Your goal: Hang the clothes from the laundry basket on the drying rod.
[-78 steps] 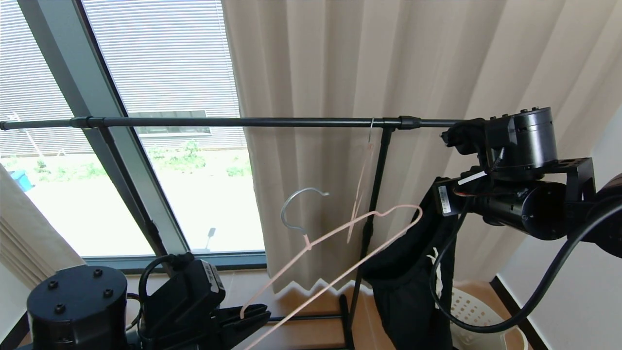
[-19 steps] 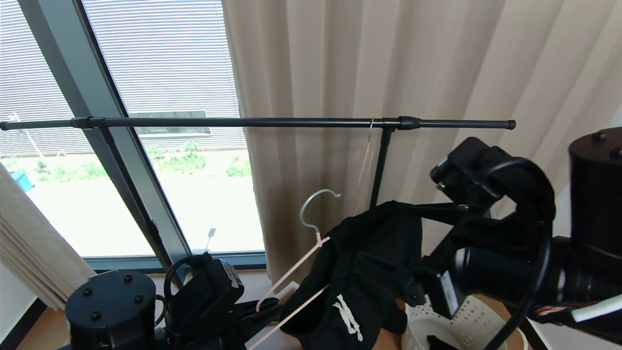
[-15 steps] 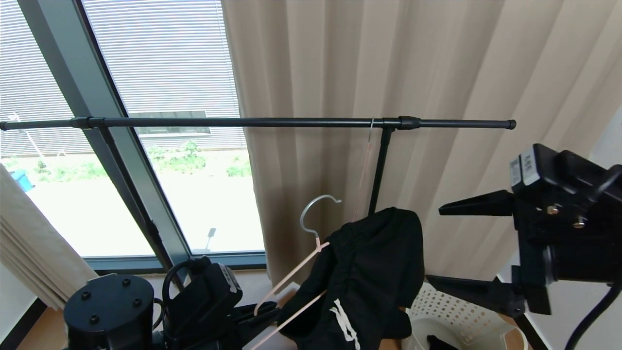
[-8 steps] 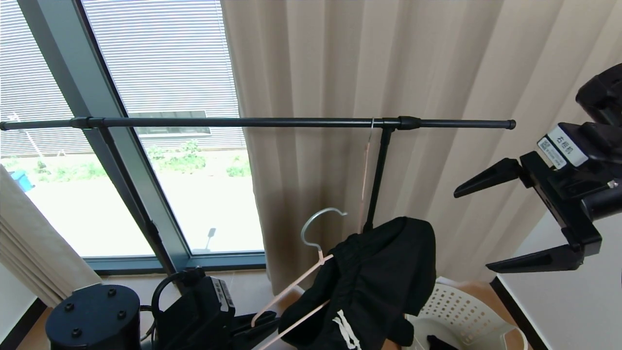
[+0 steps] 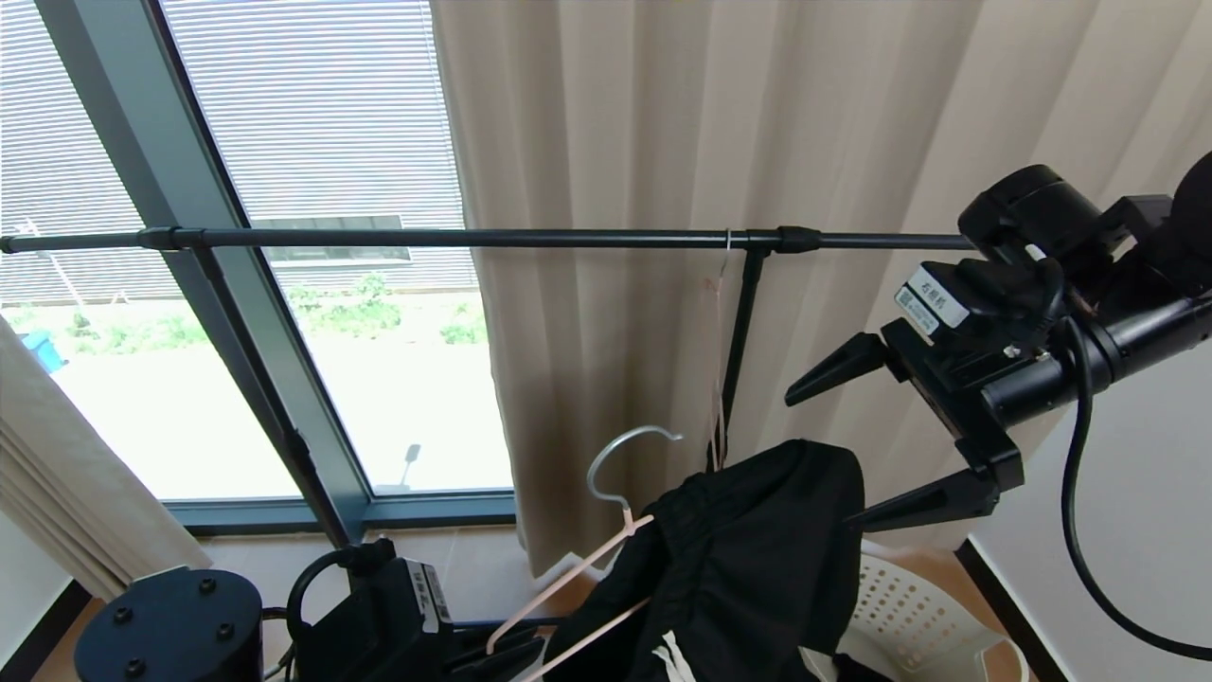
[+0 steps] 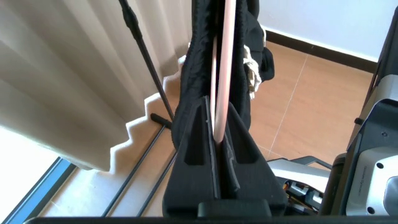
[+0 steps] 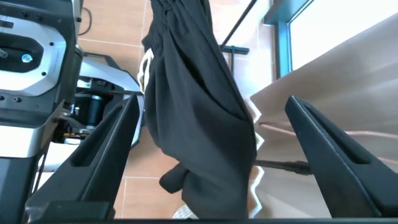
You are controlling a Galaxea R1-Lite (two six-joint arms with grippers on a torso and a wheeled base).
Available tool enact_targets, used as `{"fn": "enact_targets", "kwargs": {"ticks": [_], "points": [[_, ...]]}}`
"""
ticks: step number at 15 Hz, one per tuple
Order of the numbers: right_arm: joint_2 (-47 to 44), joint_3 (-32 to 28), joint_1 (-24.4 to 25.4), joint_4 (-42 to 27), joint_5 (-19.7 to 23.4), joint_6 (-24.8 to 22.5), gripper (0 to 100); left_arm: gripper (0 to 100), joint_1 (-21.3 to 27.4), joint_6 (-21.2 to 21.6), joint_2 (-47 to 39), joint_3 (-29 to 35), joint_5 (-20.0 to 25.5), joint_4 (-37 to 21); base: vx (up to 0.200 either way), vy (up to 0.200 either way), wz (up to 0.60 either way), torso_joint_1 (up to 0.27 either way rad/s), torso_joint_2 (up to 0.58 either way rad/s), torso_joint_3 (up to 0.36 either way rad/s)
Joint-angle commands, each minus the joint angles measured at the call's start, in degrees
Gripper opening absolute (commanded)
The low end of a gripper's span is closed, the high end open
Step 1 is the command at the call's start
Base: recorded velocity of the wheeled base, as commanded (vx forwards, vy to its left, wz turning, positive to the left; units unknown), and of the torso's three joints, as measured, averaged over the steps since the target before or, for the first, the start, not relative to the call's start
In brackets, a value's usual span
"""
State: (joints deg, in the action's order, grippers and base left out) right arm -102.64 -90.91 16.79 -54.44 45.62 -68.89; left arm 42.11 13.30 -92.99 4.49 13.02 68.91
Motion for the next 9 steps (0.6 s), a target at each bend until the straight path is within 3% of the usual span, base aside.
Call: {"fn": "enact_targets", "kwargs": {"ticks": [1,9], "points": [[-2.47,-0.06,2.37,1.45,-0.09,2.09,100,0,0.17,-0.03,0.18,0.0,-0.01,0.17,0.0,0.0,0.0,0.0,0.0,0.0],[-6.69,0.82,5.01,6.72,-0.18,5.61,100,0,0.26,-0.03,0.27,0.0,-0.1,0.17,0.0,0.0,0.0,0.0,0.0,0.0]]}}
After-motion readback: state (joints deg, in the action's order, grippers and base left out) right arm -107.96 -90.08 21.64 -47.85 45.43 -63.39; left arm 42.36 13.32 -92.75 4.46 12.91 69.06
